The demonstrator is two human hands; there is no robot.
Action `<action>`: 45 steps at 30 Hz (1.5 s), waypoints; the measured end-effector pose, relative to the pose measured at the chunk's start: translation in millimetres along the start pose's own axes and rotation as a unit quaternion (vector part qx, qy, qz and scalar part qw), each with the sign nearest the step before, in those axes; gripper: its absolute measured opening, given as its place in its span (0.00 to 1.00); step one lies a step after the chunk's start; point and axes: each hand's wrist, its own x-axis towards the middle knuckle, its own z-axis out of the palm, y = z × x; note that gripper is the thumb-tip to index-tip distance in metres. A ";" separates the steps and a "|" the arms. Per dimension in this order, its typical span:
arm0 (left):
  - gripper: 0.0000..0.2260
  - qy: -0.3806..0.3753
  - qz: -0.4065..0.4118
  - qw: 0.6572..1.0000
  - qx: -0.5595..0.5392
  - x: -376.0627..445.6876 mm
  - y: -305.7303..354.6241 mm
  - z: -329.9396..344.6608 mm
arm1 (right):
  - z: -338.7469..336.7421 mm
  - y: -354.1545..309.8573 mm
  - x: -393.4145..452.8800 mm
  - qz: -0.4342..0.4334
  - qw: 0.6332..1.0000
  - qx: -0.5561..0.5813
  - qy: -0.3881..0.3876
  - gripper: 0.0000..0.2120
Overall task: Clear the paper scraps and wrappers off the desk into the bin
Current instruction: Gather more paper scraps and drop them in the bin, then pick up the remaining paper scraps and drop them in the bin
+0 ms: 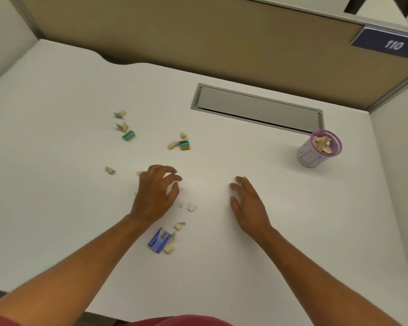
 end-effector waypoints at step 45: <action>0.21 -0.152 -0.056 0.984 -0.079 20.4 -182.5 -85.1 | 99.8 -163.4 16.3 -0.043 0.999 -0.002 -0.029 0.20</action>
